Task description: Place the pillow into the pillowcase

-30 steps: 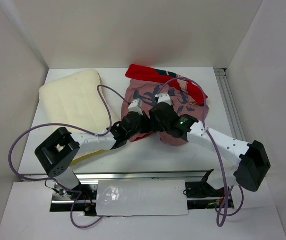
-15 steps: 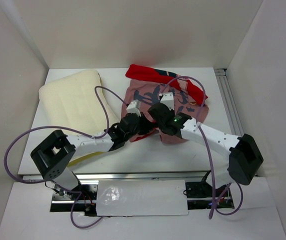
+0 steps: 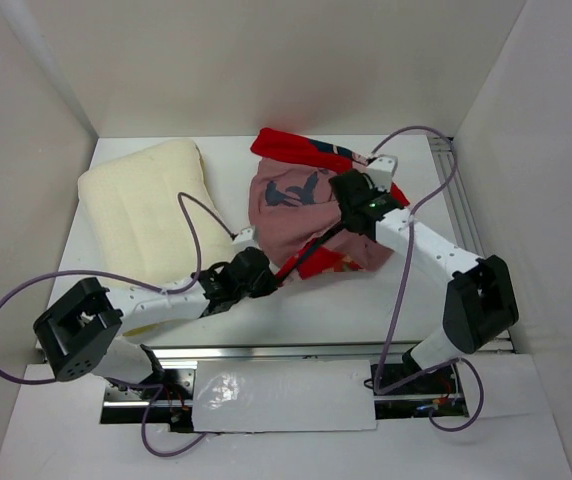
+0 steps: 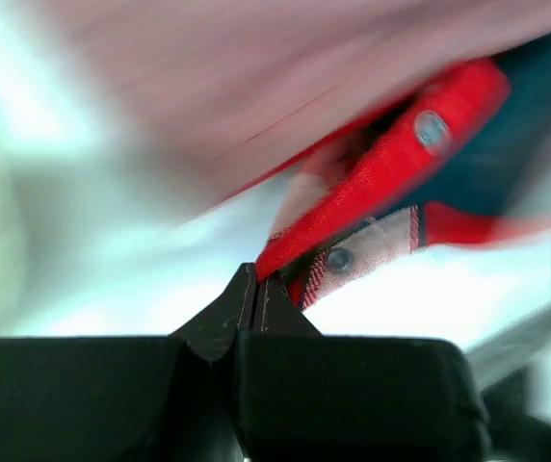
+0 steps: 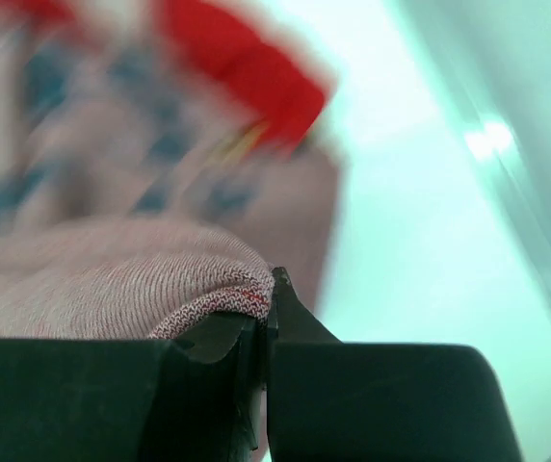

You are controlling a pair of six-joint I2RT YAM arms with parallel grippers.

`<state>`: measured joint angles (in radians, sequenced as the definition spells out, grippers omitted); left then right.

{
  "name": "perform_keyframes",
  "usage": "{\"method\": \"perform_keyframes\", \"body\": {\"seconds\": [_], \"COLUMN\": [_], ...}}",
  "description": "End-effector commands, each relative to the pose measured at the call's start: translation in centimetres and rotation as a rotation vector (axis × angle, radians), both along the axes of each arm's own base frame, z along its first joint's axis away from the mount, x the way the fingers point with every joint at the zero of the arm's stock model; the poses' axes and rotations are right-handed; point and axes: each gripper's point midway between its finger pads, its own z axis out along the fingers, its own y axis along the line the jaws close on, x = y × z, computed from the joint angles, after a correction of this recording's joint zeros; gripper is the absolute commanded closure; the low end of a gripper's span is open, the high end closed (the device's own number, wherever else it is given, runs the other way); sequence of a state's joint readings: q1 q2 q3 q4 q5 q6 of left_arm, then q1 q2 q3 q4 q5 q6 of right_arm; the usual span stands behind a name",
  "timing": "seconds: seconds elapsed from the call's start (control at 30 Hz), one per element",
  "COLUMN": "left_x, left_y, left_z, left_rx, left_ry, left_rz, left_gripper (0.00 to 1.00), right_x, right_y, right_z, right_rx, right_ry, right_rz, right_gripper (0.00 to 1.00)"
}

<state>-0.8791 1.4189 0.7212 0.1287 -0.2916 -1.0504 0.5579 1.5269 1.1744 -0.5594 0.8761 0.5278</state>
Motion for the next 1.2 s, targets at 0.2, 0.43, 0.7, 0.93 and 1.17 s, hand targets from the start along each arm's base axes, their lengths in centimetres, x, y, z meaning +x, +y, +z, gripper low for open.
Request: {"method": "perform_keyframes", "body": {"seconds": [0.2, 0.43, 0.7, 0.93, 1.17], "left_x": [-8.0, -11.2, -15.0, -14.6, -12.3], "left_y": [7.5, 11.1, 14.1, 12.9, 8.2], "left_z": [-7.2, -9.0, -11.2, -10.0, -6.9], "left_rx": [0.245, 0.328, 0.302, 0.288, 0.297], "left_ry": [0.282, 0.385, 0.516, 0.450, 0.317], "left_rz": [0.025, 0.064, 0.147, 0.046, -0.178], "left_gripper": [1.00, 1.00, 1.00, 1.00, 0.93], "right_x": [3.0, 5.0, 5.0, 6.3, 5.2], "right_y": [-8.2, -14.9, -22.5, -16.0, -7.6], "right_z": [10.2, 19.5, 23.2, 17.0, 10.9], "right_rx": [-0.051, -0.061, -0.067, 0.142, 0.376], "right_ry": [-0.271, -0.433, -0.469, -0.321, -0.239], "right_rz": [-0.215, -0.336, -0.495, -0.081, 0.201], "right_gripper": [1.00, 1.00, 1.00, 1.00, 1.00]}}
